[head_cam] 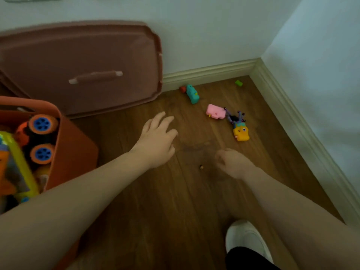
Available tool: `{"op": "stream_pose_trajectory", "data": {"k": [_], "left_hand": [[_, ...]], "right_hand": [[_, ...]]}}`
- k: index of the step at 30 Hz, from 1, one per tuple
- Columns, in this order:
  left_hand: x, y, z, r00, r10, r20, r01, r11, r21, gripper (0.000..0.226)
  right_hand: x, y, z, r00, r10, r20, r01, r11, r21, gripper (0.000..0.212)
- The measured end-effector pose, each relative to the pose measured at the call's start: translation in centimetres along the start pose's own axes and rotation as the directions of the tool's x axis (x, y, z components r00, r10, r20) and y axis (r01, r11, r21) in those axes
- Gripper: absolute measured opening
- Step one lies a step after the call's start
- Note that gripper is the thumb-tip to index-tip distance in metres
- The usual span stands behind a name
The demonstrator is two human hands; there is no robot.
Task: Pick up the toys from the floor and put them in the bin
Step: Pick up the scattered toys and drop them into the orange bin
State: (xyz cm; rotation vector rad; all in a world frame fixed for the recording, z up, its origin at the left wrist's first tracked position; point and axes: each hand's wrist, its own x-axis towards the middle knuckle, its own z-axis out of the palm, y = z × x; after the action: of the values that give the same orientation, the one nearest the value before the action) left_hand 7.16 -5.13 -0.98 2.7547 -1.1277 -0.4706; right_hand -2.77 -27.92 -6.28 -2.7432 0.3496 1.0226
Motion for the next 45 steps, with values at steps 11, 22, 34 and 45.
{"op": "stream_pose_trajectory", "data": {"k": [11, 22, 34, 45], "left_hand": [[3.2, 2.8, 2.3, 0.964, -0.071, 0.256, 0.057, 0.996, 0.064, 0.04], [8.7, 6.2, 2.7, 0.947, -0.075, 0.311, 0.076, 0.997, 0.007, 0.053], [21.4, 10.5, 5.9, 0.98, -0.095, 0.173, 0.073, 0.989, 0.131, 0.082], [24.7, 9.9, 7.7, 0.936, -0.242, 0.255, 0.236, 0.97, 0.055, 0.077]], "right_hand": [[3.8, -2.7, 3.2, 0.962, -0.272, 0.028, 0.273, 0.958, -0.087, 0.038], [8.1, 2.3, -2.5, 0.968, 0.134, -0.211, 0.112, 0.52, 0.846, 0.023], [10.7, 12.7, -6.7, 0.895, 0.429, -0.123, 0.007, 0.262, 0.965, 0.012], [14.6, 14.3, -7.2, 0.983, 0.166, -0.081, -0.074, 0.756, 0.65, 0.077]]}}
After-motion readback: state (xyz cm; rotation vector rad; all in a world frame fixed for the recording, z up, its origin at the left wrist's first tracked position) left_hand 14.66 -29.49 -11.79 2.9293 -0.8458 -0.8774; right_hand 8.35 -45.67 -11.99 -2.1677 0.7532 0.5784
